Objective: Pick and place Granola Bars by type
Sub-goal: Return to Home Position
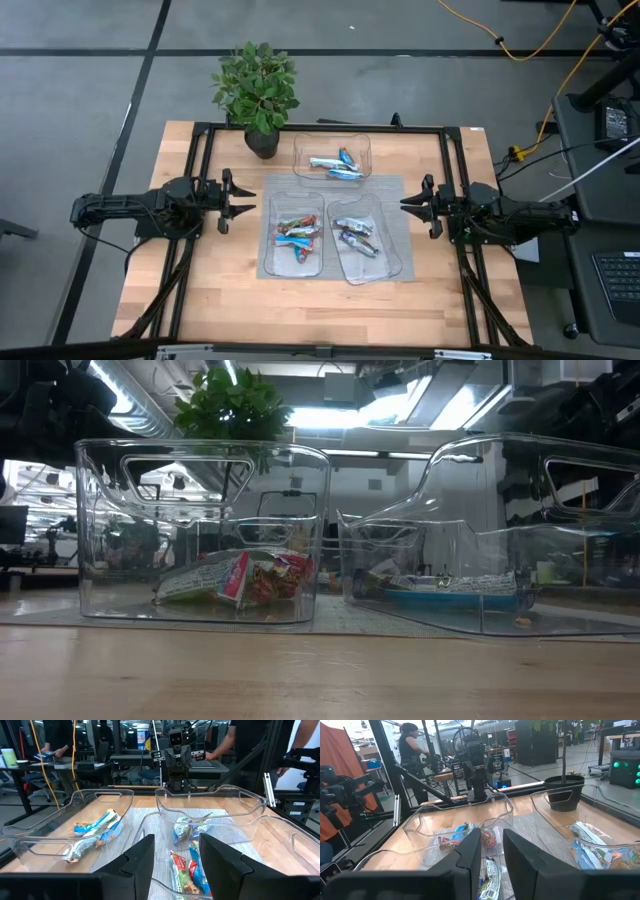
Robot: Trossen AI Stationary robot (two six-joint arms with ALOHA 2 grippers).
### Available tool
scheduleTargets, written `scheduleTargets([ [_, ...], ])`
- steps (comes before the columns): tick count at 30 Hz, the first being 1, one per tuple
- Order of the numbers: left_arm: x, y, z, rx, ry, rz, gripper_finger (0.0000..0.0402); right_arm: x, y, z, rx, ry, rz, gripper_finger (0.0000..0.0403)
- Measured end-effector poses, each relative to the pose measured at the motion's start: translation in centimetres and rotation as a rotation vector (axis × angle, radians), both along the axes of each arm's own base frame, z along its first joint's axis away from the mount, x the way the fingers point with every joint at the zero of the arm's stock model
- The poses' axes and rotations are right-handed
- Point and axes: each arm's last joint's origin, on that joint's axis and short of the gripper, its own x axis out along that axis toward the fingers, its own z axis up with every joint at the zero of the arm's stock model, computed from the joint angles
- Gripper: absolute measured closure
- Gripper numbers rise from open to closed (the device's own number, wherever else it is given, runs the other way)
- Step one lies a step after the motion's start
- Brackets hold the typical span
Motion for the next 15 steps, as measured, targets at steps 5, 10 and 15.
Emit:
scheduleTargets([
  [5,0.00,0.00,0.00,0.000,0.000,0.000,0.0249,0.00,0.00,0.00,0.000,0.000,0.000,0.0318],
  [10,0.00,0.00,0.00,0.000,0.000,0.000,0.0252,0.00,0.00,0.00,-0.001,0.000,0.000,0.0318],
  [15,0.00,0.00,0.00,0.000,0.000,0.000,0.0253,0.00,0.00,0.00,-0.001,0.000,0.000,0.0318],
])
